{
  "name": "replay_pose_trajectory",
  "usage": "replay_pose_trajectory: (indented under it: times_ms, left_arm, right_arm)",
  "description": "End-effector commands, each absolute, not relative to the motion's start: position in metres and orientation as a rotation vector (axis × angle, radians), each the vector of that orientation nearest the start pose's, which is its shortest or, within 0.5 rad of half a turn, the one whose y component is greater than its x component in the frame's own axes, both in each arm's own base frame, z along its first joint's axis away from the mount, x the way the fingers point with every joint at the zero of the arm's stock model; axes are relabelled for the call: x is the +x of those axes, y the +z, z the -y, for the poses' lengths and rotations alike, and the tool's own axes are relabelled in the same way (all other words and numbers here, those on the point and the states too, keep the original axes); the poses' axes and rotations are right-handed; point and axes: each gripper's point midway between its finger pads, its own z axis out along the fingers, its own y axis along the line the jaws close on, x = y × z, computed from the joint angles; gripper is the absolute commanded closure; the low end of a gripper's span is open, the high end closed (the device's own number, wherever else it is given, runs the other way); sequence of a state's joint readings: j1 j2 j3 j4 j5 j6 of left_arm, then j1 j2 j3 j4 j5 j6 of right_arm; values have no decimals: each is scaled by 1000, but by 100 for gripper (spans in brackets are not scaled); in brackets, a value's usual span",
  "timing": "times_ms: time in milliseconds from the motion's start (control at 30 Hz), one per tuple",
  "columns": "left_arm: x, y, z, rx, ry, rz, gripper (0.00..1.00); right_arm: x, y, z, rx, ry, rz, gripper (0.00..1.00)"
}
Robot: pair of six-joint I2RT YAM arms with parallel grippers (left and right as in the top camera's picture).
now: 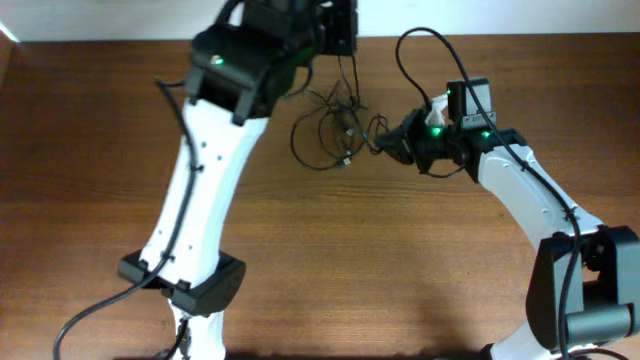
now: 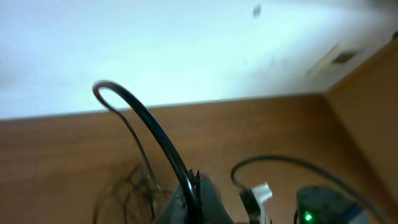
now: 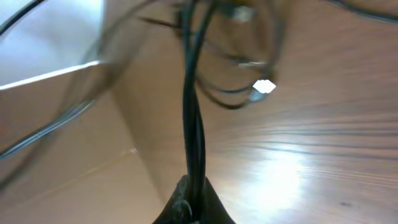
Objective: Untangle cables
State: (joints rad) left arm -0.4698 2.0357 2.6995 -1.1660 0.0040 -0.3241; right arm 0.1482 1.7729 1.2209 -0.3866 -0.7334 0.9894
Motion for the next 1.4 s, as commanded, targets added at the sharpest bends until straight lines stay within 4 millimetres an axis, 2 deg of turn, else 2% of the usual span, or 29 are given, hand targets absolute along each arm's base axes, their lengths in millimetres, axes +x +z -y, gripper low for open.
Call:
replay_pose_trajectory:
  times_ms: [0,67,100,167,200,233,367,433,500,567,667,733,800,867,967,1033,1133,1167,1233,1333,1367]
  left_arm:
    - [427,517,173,82,-476,-1883,100]
    - [421,539,144,28,-451,-1821,100]
    - [417,555,117,-22,-420,-1773,100]
    - [413,569,90,-73,-383,-1729,100]
    - [410,579,62,-127,-339,-1692,100]
    - [409,581,53,-143,-325,-1684,100]
    - [407,587,-2,-250,-222,-1648,100]
    - [404,593,-21,-285,-189,-1620,100]
    - [388,612,-48,-329,-137,-1545,100]
    - [361,638,-71,-362,-84,-1448,100]
    - [333,659,-88,-392,-31,-1368,100]
    - [307,671,-116,-477,70,-1296,100]
    - [294,672,-136,-533,142,-1273,100]
    - [292,664,-150,-570,186,-1293,100]
    - [297,619,-200,-747,323,-1398,100]
    - [321,537,-252,-929,380,-1615,100]
    - [321,465,-293,-1212,347,-1697,100]
    - [317,449,-301,-1294,347,-1705,100]
    - [298,399,-316,-1568,360,-1697,100]
    - [275,344,-322,-1881,395,-1634,100]
    - [274,326,-322,-1947,396,-1628,100]
  right_arm:
    - [407,103,-151,766,1122,-2657,96]
    - [402,98,-143,766,1088,-2684,96]
    - [396,91,-134,802,1039,-2714,96]
    - [393,88,-130,771,1013,-2733,96]
    - [387,80,-117,820,925,-2765,96]
    - [386,78,-114,811,899,-2774,96]
    - [380,70,-92,827,788,-2803,96]
    - [380,67,-78,874,748,-2796,96]
    - [379,65,-60,927,701,-2786,96]
    - [381,64,-36,962,672,-2762,96]
    - [379,61,-13,1026,623,-2743,96]
    - [373,59,3,1046,603,-2750,96]
    - [369,58,10,1059,588,-2755,96]
    - [368,58,12,1068,587,-2755,96]
    - [367,58,11,1066,587,-2762,96]
    - [365,58,11,1071,586,-2768,96]
    - [364,57,11,1049,584,-2777,96]
    - [364,57,11,1045,584,-2779,96]
    - [363,57,11,1047,583,-2781,96]
    - [364,57,11,1047,583,-2781,96]
    - [364,57,11,1047,583,-2781,96]
